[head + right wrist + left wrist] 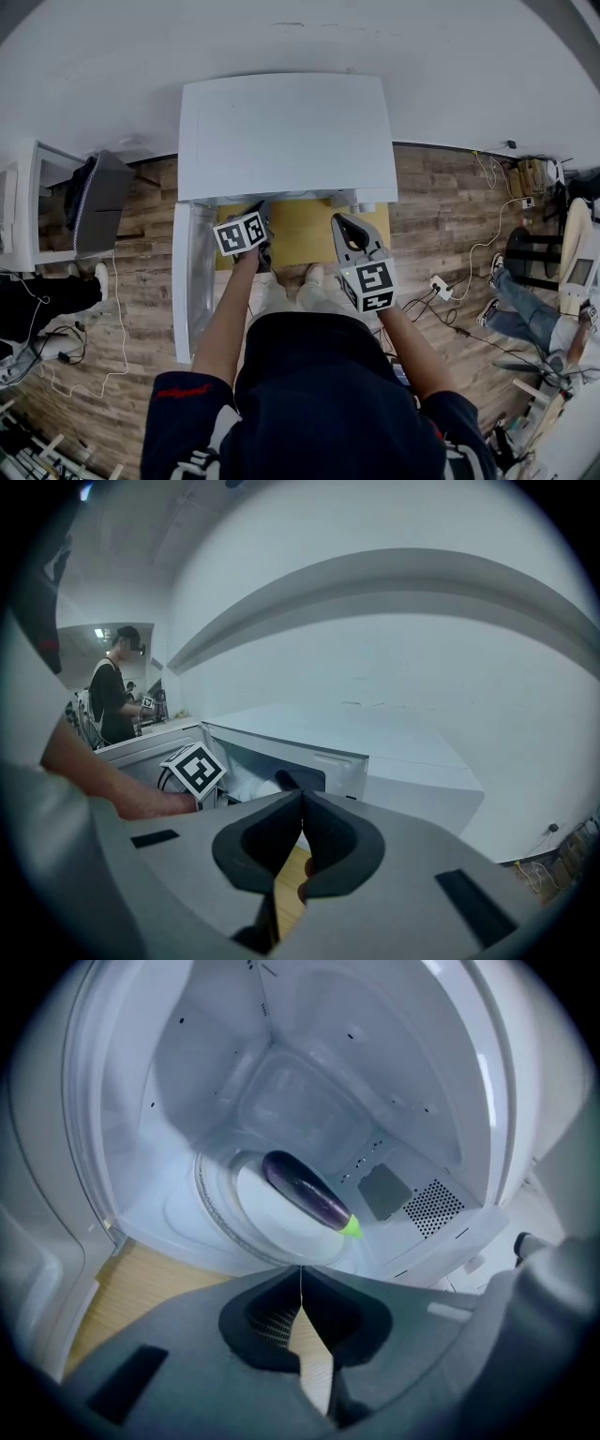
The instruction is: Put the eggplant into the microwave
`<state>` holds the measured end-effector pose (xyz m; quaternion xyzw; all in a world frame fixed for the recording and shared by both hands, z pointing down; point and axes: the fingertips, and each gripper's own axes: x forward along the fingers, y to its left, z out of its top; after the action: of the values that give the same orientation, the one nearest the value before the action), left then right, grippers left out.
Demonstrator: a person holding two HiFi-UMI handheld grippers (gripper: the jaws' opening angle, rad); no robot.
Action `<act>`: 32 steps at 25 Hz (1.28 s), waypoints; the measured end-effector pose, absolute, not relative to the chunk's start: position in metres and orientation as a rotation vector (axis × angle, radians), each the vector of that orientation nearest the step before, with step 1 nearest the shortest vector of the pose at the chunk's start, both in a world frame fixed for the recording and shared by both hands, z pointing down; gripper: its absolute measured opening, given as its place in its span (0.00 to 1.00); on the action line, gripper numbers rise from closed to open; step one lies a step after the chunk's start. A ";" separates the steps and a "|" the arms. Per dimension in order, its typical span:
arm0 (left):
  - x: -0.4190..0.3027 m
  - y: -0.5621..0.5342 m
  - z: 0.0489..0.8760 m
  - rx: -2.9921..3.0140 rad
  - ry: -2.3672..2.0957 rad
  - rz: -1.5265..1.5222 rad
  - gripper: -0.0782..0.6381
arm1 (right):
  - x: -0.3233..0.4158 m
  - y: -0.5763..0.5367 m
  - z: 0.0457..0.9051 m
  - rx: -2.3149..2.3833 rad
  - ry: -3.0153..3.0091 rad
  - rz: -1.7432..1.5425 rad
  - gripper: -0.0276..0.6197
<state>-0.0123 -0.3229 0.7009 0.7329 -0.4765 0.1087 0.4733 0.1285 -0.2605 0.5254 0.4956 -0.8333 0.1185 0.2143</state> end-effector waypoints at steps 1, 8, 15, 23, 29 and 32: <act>-0.012 -0.321 0.700 1.796 -1.166 0.267 0.13 | 0.128 -0.260 0.525 1.375 -2.315 0.327 0.06; 0.000 -0.301 0.682 1.923 -1.131 0.306 0.13 | 0.128 -0.260 0.515 1.386 -2.343 0.305 0.06; 0.007 -0.283 0.646 2.075 -1.108 0.326 0.13 | 0.129 -0.262 0.501 1.401 -2.377 0.273 0.06; 0.001 -0.271 0.575 2.242 -1.134 0.293 0.13 | 0.129 -0.267 0.479 1.425 -2.417 0.216 0.06; -0.012 -0.266 0.514 2.291 -1.208 0.138 0.13 | 0.133 -0.270 0.457 1.456 -2.444 0.174 0.06; -0.017 -0.261 0.486 2.333 -1.254 0.108 0.13 | 0.134 -0.269 0.445 1.464 -2.459 0.146 0.06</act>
<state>-0.0173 -0.2610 0.4865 0.8538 -0.4588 0.0394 0.2429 0.1339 -0.2691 0.4453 0.5059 -0.8501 0.0504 0.1376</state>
